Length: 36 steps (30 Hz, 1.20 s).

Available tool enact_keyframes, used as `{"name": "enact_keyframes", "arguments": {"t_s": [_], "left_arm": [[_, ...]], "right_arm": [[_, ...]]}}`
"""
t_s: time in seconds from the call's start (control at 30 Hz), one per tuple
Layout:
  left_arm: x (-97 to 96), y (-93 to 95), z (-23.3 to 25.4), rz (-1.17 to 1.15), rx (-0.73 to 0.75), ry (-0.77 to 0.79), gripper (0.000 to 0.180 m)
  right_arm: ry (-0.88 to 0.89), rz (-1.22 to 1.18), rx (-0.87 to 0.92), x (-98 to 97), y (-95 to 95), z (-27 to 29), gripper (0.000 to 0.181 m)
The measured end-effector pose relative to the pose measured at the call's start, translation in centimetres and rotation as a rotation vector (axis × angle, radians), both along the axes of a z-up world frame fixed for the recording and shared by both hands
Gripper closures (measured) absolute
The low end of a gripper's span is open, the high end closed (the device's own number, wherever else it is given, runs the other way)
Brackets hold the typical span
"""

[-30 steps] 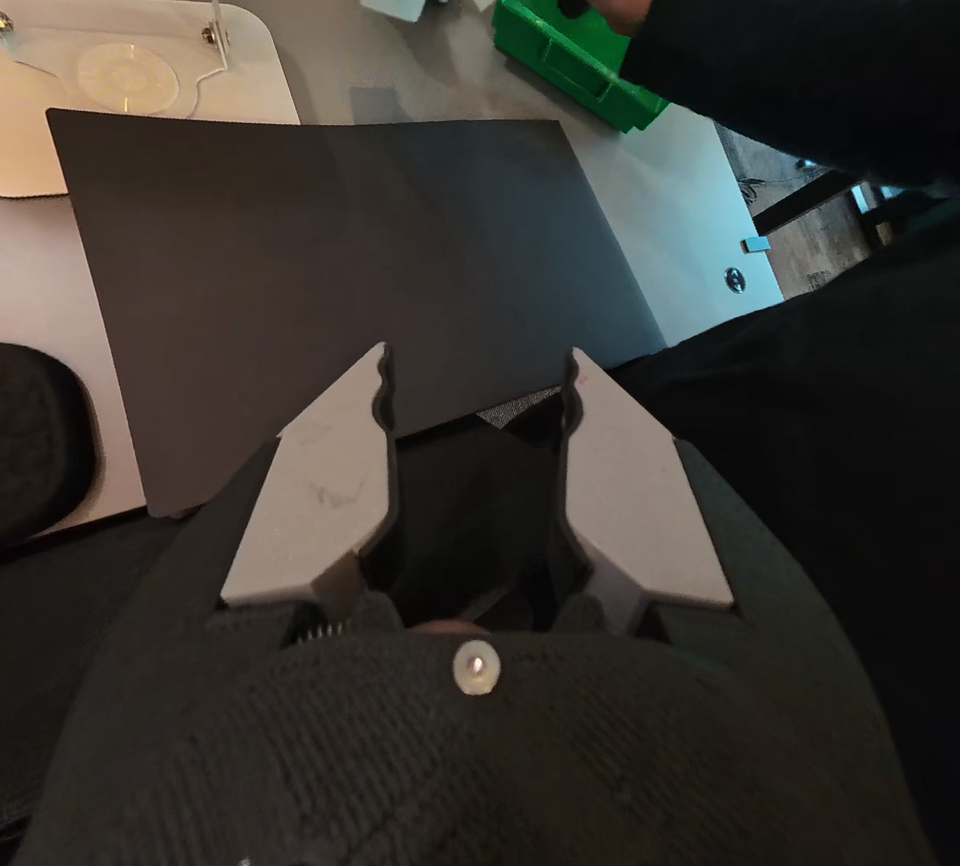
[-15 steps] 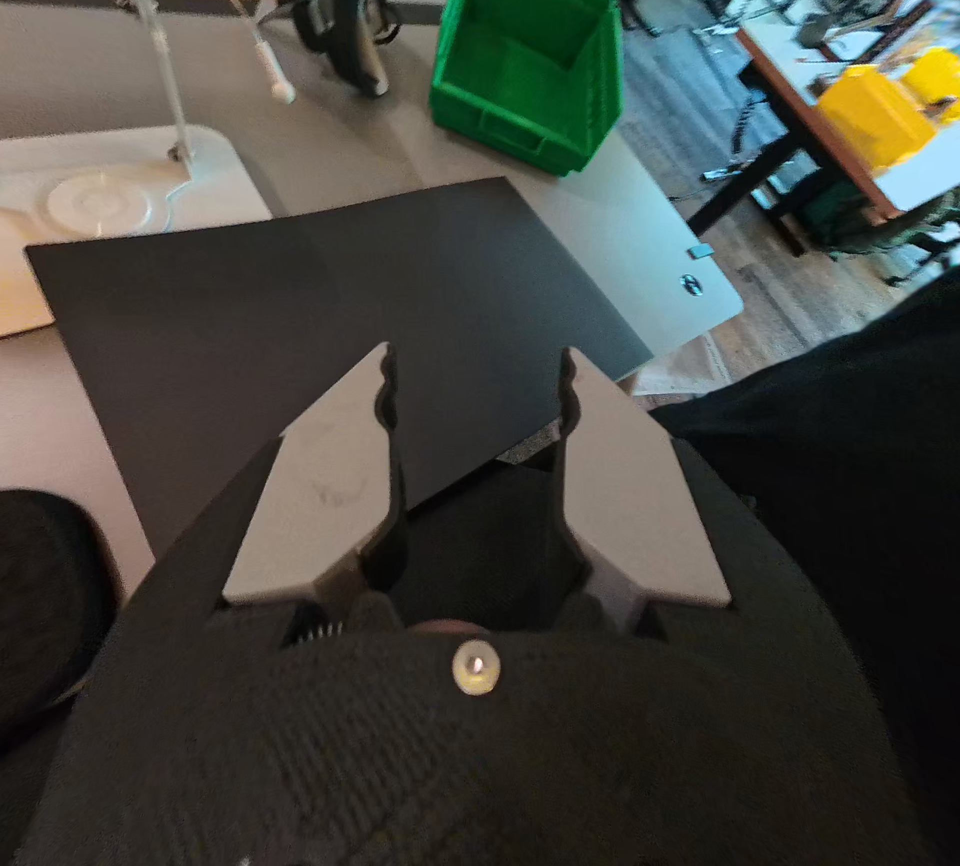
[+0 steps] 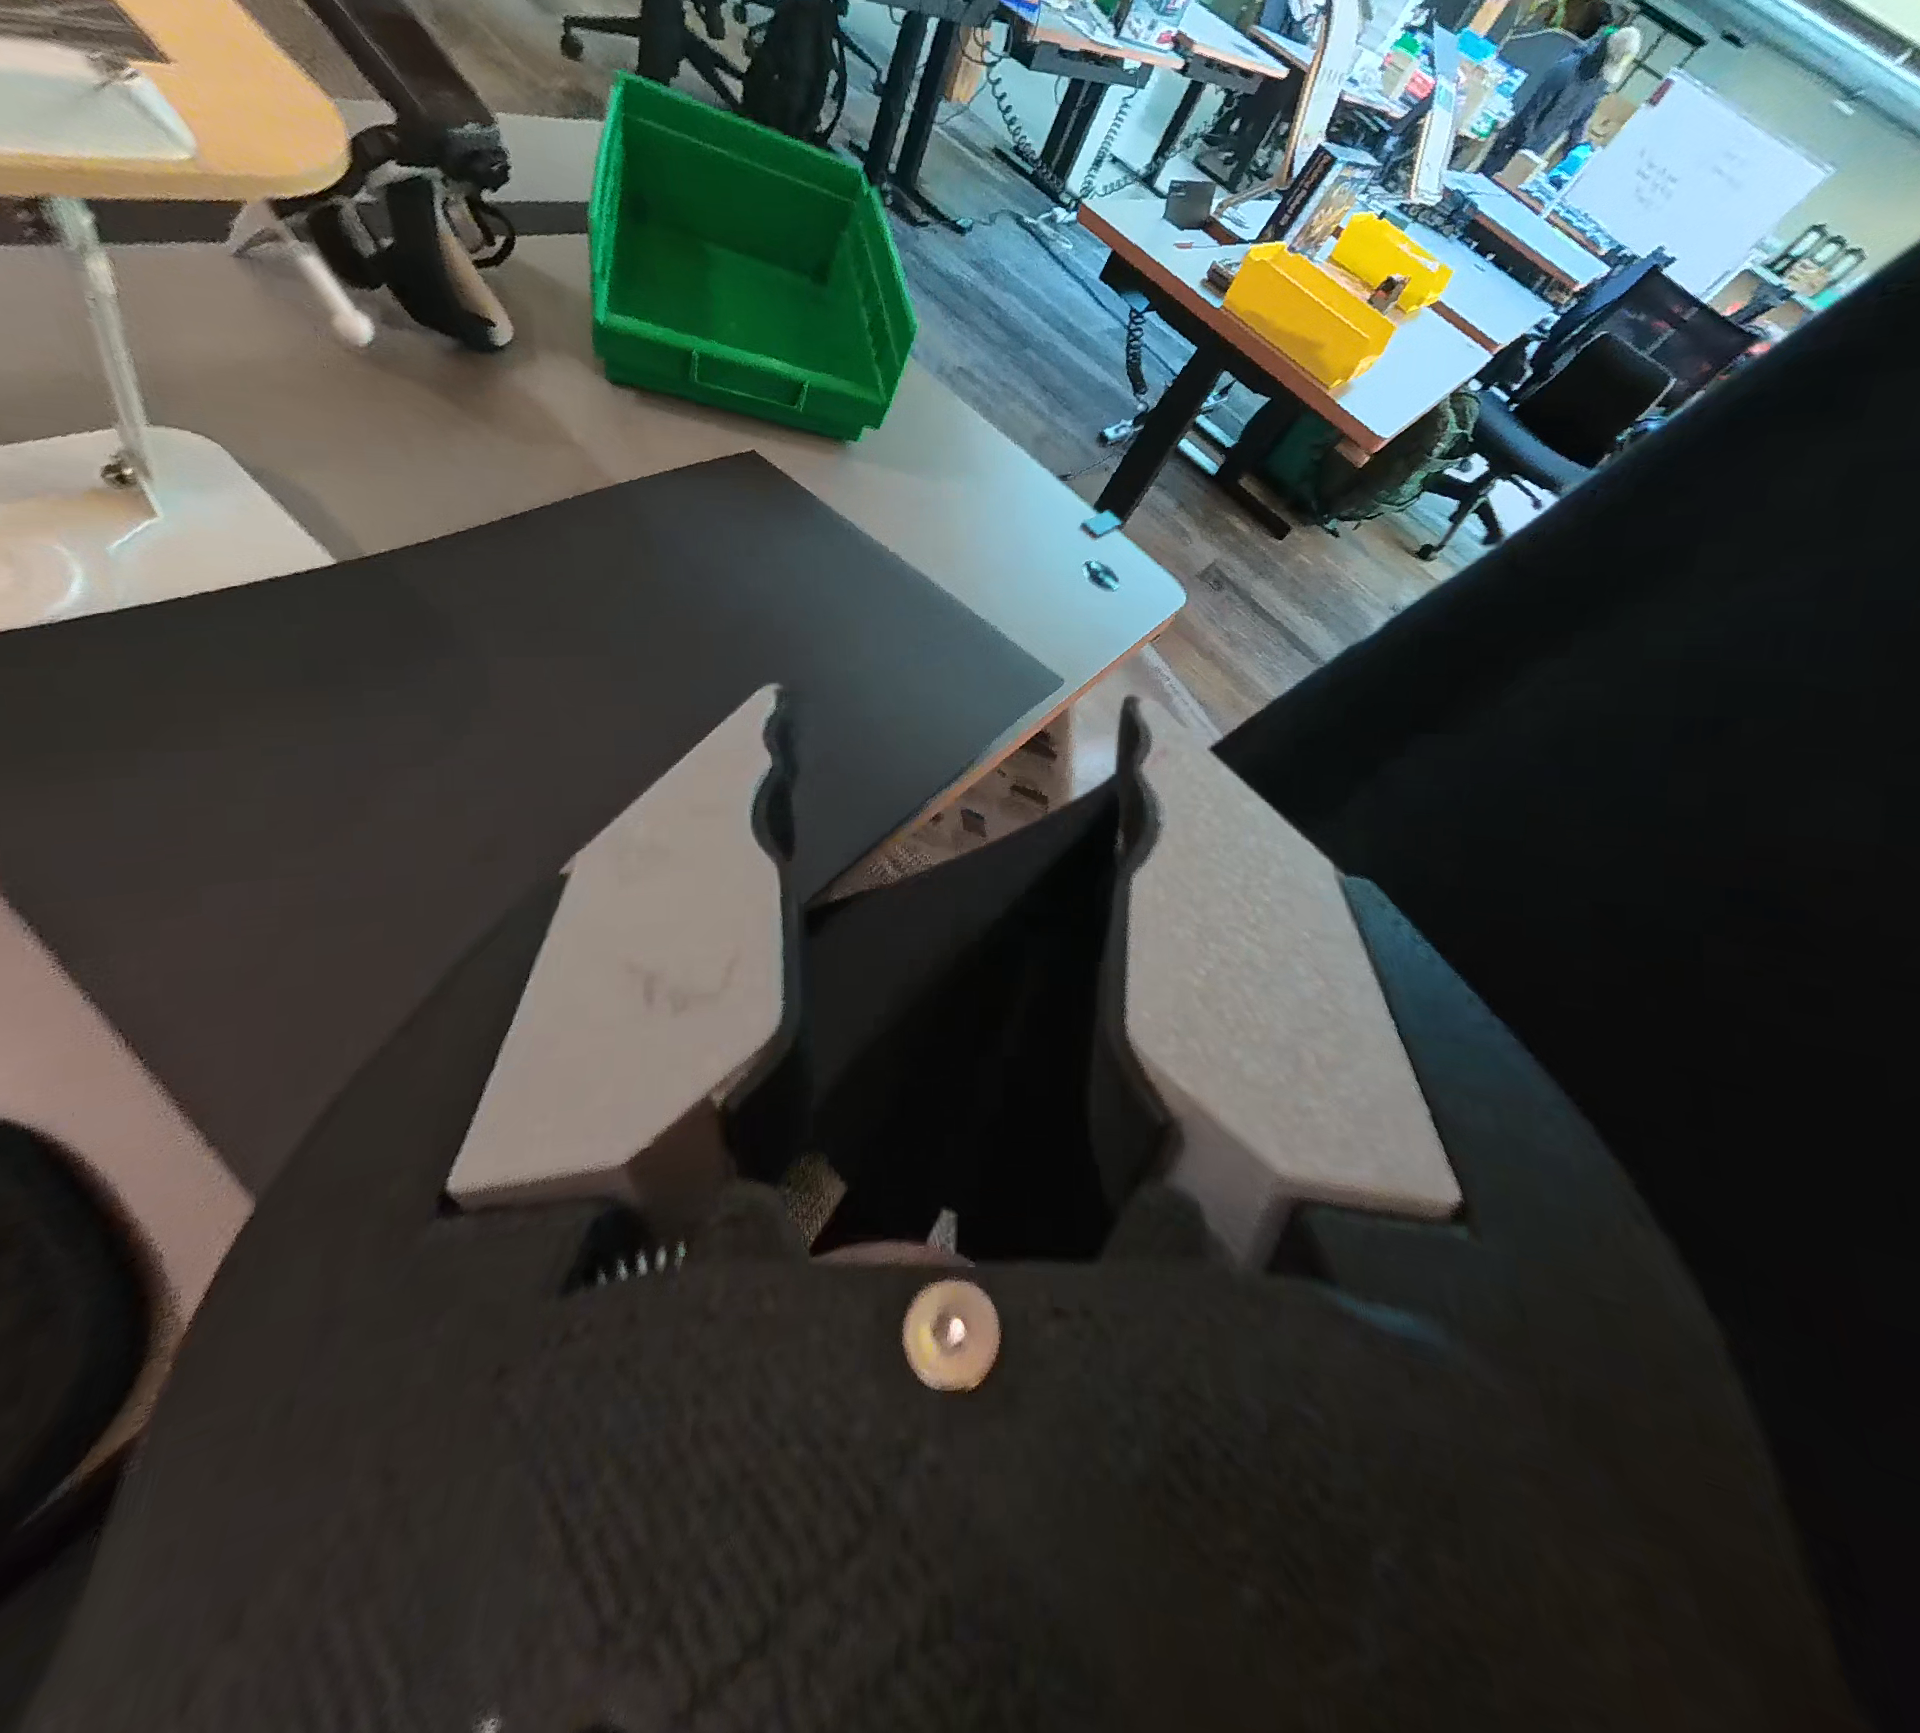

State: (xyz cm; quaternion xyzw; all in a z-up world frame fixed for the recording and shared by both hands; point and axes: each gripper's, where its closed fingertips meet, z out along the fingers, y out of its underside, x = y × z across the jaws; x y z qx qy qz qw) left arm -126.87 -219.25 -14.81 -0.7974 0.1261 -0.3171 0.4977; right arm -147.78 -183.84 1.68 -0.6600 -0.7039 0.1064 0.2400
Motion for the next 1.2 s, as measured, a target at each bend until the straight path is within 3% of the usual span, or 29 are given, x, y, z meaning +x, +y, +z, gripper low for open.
{"name": "enact_keyframes", "arguments": {"t_s": [0.8,1.07,1.2], "left_arm": [[-3.7,-0.8,-1.3,0.122,-0.07,0.05,0.12],[-3.9,-1.0,-1.3,0.114,-0.072,0.046,0.119],[-4.4,-1.4,-0.9,0.102,-0.057,0.04,0.12]], "right_arm": [[0.014,0.014,-0.021,1.2,1.9,-1.8,0.117],[0.096,0.0,-0.021,1.3,1.7,0.1,0.105],[0.241,-0.037,-0.028,2.6,0.6,2.5,0.104]]}}
